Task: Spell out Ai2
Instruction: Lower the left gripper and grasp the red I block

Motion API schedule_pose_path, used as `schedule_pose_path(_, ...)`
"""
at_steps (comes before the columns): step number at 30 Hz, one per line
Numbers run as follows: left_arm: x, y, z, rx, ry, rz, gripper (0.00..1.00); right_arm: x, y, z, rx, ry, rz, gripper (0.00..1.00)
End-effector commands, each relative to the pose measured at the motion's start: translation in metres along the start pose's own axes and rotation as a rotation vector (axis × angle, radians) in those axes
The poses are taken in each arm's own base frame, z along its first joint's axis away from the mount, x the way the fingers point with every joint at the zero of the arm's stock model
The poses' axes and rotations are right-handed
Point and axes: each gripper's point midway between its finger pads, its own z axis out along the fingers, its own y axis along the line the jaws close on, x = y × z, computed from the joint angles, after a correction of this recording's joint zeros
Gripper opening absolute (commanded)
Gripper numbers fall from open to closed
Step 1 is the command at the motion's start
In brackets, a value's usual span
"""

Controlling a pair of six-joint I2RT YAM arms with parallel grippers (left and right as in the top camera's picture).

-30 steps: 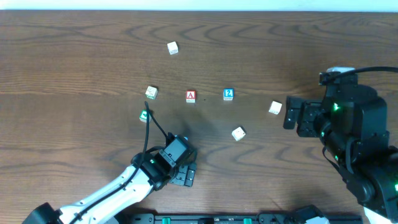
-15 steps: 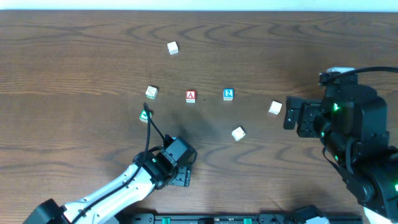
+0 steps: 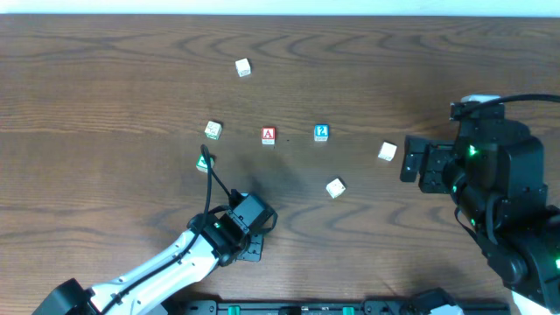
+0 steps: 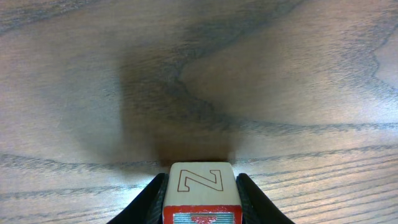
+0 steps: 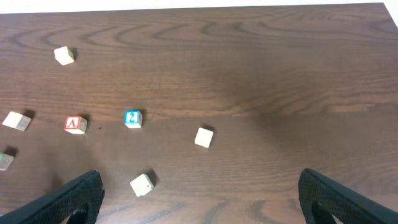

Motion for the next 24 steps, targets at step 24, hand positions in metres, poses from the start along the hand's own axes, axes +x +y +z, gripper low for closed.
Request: schedule_pose_path(24,-0.053,0.003,-0.072,-0.13,-0.05,0.239,0.54,0.001,-0.005,-0.004,0.023,0.002,-0.015,0.99)
